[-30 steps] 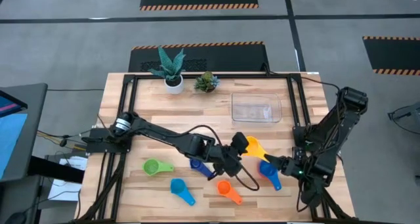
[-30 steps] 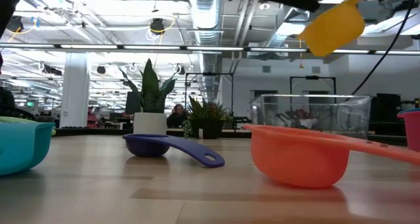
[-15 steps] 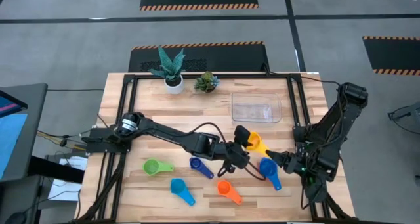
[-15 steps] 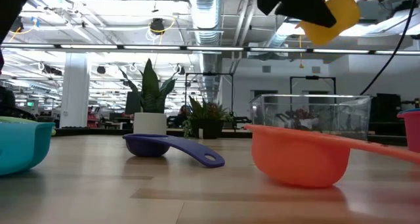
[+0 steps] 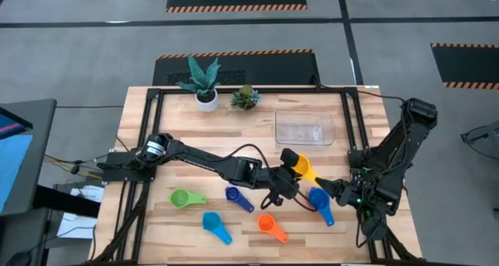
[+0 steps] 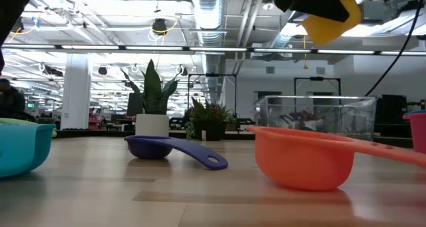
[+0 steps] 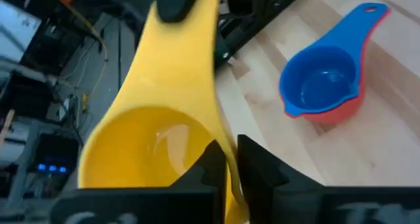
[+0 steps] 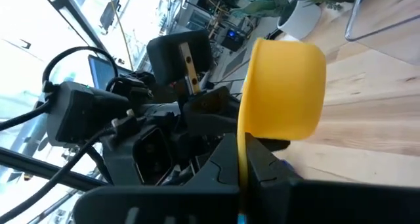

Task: Nest measuring cups in basket
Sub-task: Stack the yellow nest measuring cup on the blue nest measuring cup

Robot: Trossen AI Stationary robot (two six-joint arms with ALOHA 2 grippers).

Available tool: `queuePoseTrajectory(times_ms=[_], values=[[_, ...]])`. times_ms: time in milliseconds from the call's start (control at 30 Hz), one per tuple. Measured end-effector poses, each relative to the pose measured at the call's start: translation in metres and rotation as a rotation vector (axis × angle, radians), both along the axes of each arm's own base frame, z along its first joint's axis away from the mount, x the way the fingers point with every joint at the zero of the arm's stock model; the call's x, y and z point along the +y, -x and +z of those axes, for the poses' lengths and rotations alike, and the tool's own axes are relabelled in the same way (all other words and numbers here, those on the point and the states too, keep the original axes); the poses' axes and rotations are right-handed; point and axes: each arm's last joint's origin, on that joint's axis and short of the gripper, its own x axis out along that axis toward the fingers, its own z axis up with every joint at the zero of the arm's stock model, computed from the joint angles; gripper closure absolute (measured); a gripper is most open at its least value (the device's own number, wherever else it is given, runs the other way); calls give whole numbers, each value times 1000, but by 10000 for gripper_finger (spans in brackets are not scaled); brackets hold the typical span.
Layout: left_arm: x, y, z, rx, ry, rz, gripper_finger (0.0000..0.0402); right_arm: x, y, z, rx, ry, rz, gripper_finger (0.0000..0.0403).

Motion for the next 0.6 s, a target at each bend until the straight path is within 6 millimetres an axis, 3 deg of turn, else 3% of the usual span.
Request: queuePoseTrajectory(times_ms=[100, 600], values=[[3, -1, 0, -8, 24, 26, 396, 0, 0, 0, -1, 3, -3, 389], [1, 0, -1, 5, -11, 8, 401, -6, 3, 7, -5, -9, -2, 264]])
